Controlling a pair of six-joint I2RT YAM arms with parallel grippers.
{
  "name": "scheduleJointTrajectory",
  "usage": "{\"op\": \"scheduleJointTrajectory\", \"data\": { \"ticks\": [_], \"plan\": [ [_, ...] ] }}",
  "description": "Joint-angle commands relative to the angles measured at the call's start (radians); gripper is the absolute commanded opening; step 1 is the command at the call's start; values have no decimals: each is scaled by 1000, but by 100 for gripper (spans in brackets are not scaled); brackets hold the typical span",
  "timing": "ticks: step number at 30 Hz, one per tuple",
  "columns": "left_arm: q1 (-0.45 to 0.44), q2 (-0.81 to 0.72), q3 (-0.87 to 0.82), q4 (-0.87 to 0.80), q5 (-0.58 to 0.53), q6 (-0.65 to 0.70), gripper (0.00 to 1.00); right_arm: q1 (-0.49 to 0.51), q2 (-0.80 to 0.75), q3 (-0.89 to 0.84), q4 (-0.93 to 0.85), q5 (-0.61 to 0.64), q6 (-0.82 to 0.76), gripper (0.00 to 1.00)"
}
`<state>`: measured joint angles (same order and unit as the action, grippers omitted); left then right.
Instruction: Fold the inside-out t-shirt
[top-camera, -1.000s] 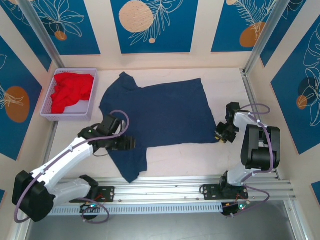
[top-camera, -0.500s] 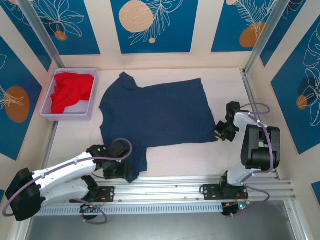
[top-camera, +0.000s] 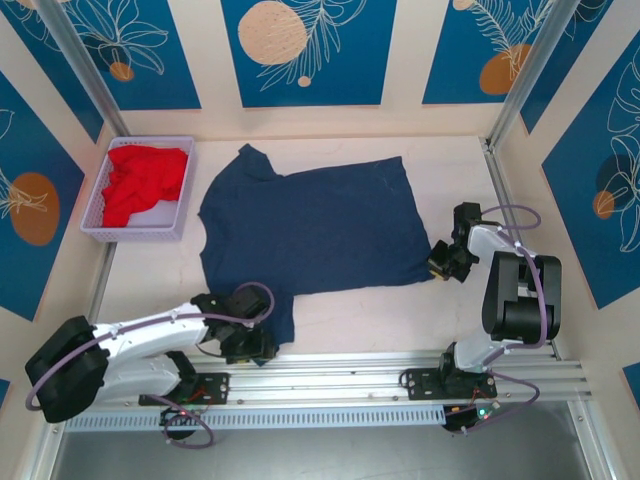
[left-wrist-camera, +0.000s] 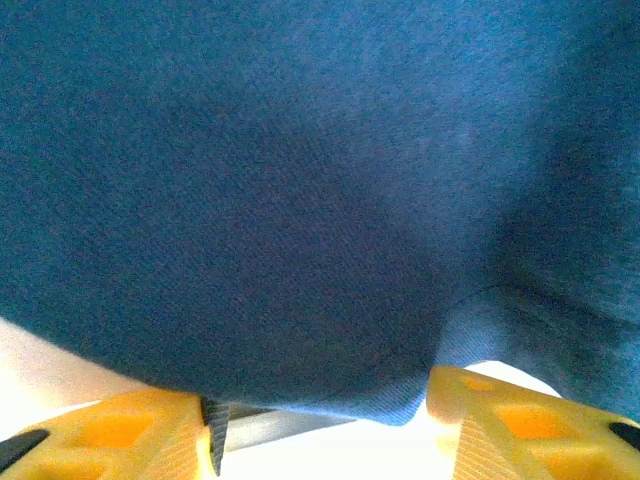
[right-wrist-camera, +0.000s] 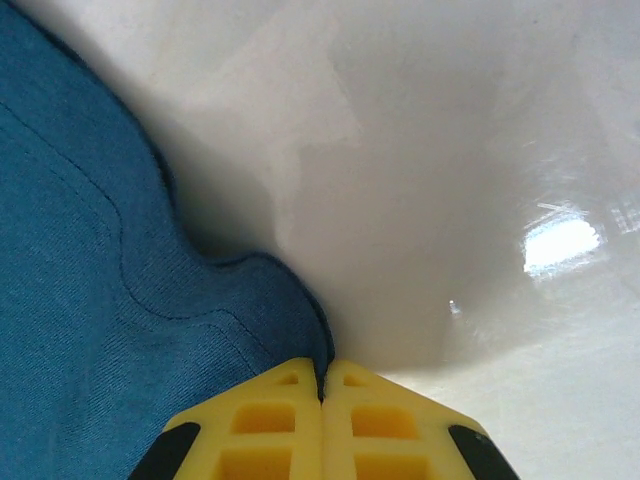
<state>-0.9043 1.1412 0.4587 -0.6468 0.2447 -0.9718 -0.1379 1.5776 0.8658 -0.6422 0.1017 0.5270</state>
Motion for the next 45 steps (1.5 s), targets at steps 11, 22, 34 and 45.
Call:
{"op": "scheduleJointTrajectory", "data": {
  "ticks": [11, 22, 34, 45],
  "plan": [
    [-18, -16, 29, -36, -61, 9, 14, -5, -44, -11, -4, -33, -16, 0],
    [100, -238, 147, -297, -76, 104, 0, -18, -87, -12, 6, -72, -30, 0],
    [582, -123, 471, -313, 80, 497, 0, -40, -76, 140, -30, -158, -64, 0],
    [751, 141, 705, -161, 102, 585, 0, -38, 104, 390, -86, -228, -99, 0]
  ]
}}
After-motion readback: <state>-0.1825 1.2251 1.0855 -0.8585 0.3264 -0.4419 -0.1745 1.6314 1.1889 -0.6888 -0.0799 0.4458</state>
